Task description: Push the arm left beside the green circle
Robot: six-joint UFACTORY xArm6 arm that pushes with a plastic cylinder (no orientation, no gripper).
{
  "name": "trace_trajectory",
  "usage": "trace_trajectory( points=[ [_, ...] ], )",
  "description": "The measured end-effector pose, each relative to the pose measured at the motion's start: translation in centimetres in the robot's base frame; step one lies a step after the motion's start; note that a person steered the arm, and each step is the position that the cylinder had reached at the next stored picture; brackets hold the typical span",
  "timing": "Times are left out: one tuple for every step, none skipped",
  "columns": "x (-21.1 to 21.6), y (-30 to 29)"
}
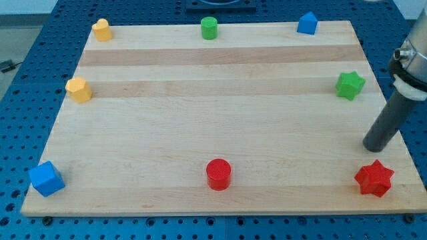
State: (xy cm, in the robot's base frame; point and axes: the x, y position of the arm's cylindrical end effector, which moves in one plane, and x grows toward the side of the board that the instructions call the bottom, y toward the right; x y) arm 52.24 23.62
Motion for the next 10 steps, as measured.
trace_trajectory(
  points=[
    [-2.0, -2.9],
    [-6.0, -6.1],
    [-11.5, -10.1],
    [-14.7, -10.2],
    [-14.8, -10.2],
    [-14.8, -10.5],
    [-15.3, -14.6],
    [-18.8, -21.2],
    [-24.2, -28.9],
    [-28.2, -34.4]
  ],
)
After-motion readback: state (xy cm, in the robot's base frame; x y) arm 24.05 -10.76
